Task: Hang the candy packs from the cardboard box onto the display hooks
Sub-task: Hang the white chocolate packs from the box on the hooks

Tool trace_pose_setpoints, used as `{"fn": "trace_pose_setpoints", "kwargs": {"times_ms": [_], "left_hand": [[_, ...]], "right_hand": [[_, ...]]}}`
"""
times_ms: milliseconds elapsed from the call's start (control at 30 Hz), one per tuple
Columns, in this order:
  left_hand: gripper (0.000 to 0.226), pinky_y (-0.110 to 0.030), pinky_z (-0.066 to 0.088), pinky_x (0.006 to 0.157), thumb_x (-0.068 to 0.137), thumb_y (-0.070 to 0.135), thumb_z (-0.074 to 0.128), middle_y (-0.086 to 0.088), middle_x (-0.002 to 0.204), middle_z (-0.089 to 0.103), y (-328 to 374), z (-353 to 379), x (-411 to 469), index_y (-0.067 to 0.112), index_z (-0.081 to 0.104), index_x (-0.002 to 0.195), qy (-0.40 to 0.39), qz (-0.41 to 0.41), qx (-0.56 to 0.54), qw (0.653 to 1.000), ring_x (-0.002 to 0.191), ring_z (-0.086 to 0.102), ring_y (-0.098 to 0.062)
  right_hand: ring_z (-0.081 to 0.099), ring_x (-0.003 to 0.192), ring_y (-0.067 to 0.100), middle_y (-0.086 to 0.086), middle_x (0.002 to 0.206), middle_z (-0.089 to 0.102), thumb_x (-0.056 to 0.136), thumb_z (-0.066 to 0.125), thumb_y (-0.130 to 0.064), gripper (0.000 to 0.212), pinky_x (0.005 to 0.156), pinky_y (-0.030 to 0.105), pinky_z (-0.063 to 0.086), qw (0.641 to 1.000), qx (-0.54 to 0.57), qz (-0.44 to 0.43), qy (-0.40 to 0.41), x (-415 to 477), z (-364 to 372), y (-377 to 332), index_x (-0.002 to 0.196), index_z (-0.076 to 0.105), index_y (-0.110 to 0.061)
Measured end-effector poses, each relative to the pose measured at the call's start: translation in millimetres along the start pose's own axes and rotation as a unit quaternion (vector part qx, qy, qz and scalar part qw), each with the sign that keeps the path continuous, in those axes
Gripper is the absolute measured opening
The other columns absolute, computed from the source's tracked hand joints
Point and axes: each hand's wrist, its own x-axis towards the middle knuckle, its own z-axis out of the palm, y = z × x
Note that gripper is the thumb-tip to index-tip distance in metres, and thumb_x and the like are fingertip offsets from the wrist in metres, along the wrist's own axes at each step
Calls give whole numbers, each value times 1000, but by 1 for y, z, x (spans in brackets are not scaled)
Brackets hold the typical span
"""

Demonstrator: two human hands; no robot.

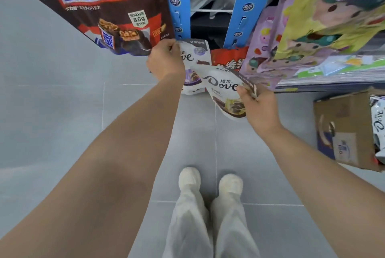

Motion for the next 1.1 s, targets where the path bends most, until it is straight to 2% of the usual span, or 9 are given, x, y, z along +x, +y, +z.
{"fn": "trace_pose_setpoints", "kwargs": {"times_ms": [233, 333, 500, 600, 733, 833, 933, 1033, 1100], "left_hand": [[20, -17, 42, 78, 88, 17, 56, 2, 96, 73, 8, 22, 11, 17, 74, 97, 53, -5, -110, 993, 87, 63, -14], [19, -12, 41, 78, 87, 17, 58, 1, 96, 73, 6, 26, 17, 16, 73, 98, 44, 4, -123, 991, 89, 64, -13], [15, -33, 45, 94, 85, 27, 58, 5, 91, 71, 3, 23, 20, 21, 71, 91, 16, 30, -108, 994, 89, 62, -16], [11, -40, 35, 104, 75, 40, 60, 15, 82, 68, 9, 19, 17, 34, 68, 78, -37, -45, -117, 991, 94, 60, -14], [10, -45, 45, 98, 56, 40, 67, 7, 67, 66, 21, 19, 29, 30, 66, 55, -58, -153, -203, 965, 96, 63, -25], [14, -41, 51, 89, 54, 30, 61, 0, 75, 68, 36, 16, 33, 20, 61, 62, -72, -211, -219, 950, 89, 64, -27], [9, -26, 45, 71, 73, 21, 58, 0, 80, 59, 46, 9, 26, 16, 51, 77, -91, -250, -207, 942, 76, 55, -20], [14, -29, 48, 78, 77, 24, 57, -3, 96, 65, 44, 8, 26, 15, 53, 86, -96, -241, -162, 952, 80, 57, -22], [33, -31, 48, 85, 80, 34, 52, -5, 106, 64, 42, 11, 25, 12, 60, 104, -122, -229, -133, 957, 92, 60, -25]], "right_hand": [[63, 91, 30, 18, 97, 70, 93, 54, -16, 24, 77, 32, 47, 999, -27, -15, -25, 30, 7, 5, 101, 67, 2], [63, 92, 35, 23, 97, 69, 94, 53, -18, 26, 79, 39, 48, 997, -55, -33, -36, 42, 9, 8, 101, 67, 3], [62, 91, 40, 28, 95, 67, 94, 53, -19, 29, 81, 48, 49, 997, -64, -32, -34, 52, 17, 10, 97, 65, 7], [62, 92, 38, 25, 96, 68, 94, 53, -19, 28, 81, 47, 49, 996, -67, -26, -47, 54, 22, 9, 99, 66, 5], [63, 91, 38, 25, 95, 68, 94, 53, -20, 29, 81, 48, 50, 995, -68, -24, -63, 54, 27, 8, 99, 67, 4], [63, 90, 36, 24, 95, 69, 94, 53, -19, 26, 81, 46, 50, 995, -72, -23, -69, 55, 27, 6, 100, 67, 2], [63, 89, 35, 22, 94, 69, 93, 53, -20, 25, 79, 47, 50, 993, -82, -19, -77, 55, 26, 5, 99, 68, 0], [63, 90, 36, 22, 94, 69, 93, 54, -21, 26, 79, 48, 50, 993, -89, -9, -79, 55, 25, 4, 99, 68, 0], [62, 91, 36, 22, 94, 69, 93, 54, -22, 26, 80, 47, 50, 993, -90, 1, -82, 54, 24, 2, 99, 67, 0]]}}
